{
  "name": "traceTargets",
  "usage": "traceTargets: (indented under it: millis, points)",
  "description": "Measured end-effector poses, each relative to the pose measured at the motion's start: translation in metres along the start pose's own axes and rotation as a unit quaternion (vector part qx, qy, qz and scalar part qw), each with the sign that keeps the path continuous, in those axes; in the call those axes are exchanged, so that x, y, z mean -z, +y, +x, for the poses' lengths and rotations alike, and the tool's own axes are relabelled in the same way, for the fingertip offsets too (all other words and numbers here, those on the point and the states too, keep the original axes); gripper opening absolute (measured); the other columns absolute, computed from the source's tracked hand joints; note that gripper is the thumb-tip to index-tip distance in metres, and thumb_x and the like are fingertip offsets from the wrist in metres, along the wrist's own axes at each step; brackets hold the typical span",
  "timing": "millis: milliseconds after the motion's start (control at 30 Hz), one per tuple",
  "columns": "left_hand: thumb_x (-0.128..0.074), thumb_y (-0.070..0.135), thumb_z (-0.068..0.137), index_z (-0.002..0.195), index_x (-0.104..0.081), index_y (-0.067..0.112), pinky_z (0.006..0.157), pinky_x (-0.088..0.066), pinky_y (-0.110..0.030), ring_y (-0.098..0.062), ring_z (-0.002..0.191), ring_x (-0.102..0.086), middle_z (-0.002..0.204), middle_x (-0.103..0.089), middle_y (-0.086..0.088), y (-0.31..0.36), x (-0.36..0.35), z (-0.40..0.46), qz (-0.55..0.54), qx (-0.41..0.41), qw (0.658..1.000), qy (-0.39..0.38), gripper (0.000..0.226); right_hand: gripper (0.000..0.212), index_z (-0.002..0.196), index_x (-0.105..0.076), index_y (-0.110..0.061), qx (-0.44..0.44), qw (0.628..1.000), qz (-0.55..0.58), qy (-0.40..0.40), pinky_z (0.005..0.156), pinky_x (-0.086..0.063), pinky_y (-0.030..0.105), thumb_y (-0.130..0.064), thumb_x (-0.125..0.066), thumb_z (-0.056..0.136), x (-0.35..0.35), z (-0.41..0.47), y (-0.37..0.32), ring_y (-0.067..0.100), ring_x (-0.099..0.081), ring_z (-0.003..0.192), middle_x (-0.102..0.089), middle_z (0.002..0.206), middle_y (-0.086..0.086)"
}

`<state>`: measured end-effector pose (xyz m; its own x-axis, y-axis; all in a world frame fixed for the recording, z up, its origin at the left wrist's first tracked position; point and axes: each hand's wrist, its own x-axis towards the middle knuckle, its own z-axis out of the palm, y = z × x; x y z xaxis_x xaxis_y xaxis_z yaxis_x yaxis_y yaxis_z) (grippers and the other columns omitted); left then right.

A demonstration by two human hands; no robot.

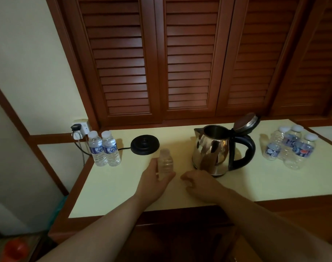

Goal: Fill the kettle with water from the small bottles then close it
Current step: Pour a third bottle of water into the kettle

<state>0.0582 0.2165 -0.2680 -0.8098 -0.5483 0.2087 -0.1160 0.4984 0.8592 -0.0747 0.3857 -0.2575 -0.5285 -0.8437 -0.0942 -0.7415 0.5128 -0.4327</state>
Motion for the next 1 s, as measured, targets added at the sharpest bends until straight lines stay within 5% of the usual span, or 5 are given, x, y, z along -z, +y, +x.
traceTargets:
  millis: [200,500,700,833,1000]
  points:
    - [-0.076,0.044,0.090,0.113,-0.056,0.028,0.071,-0.048,-0.016,0.001,0.090,-0.066,0.101,-0.068,0.017,0.004,-0.004,0.005,0.020,0.003,0.999,0.043,0.034,0.059,0.154,-0.044,-0.026,-0.001,0.997,0.027,0.068,0.116,-0.028,0.026,-0.042,-0.062,0.100,-0.003,-0.026,0.021,0.014,-0.038,0.143,-0.044,0.156,-0.005]
    - [-0.075,0.039,0.092,0.117,-0.061,0.029,0.080,-0.058,-0.035,0.002,0.087,-0.068,0.100,-0.071,0.013,0.050,0.000,0.048,-0.004,-0.053,0.997,0.056,0.031,0.036,0.123,-0.071,-0.024,-0.043,0.981,0.038,0.188,0.092,-0.043,0.021,-0.047,-0.066,0.096,0.011,-0.073,0.087,0.013,-0.059,0.114,-0.065,0.120,-0.007]
    - [-0.073,0.052,0.091,0.126,-0.055,0.038,0.076,-0.056,-0.025,0.002,0.089,-0.070,0.106,-0.072,0.016,0.082,0.008,0.076,0.045,-0.091,0.995,-0.022,0.042,0.087,0.161,-0.029,-0.030,-0.130,0.983,-0.058,0.114,0.125,-0.022,0.037,-0.080,-0.039,0.091,0.018,-0.076,0.114,0.020,-0.022,0.153,-0.027,0.167,-0.002]
    - [-0.075,0.050,0.090,0.131,-0.056,0.036,0.078,-0.058,-0.032,-0.001,0.089,-0.069,0.107,-0.071,0.014,0.096,0.010,0.095,0.105,-0.144,0.982,-0.066,0.048,0.092,0.164,-0.015,-0.032,-0.121,0.984,-0.087,0.098,0.129,-0.005,0.045,-0.086,-0.022,0.089,0.014,-0.074,0.120,0.018,-0.006,0.158,-0.013,0.172,-0.003]
    - [-0.072,0.061,0.086,0.141,-0.053,0.031,0.091,-0.051,-0.035,-0.014,0.110,-0.062,0.125,-0.066,0.007,0.105,0.010,0.120,0.233,-0.193,0.948,-0.100,0.065,0.092,0.164,-0.014,-0.032,-0.116,0.985,-0.088,0.097,0.128,-0.005,0.045,-0.085,-0.022,0.089,0.015,-0.073,0.125,0.016,-0.006,0.158,-0.014,0.172,-0.003]
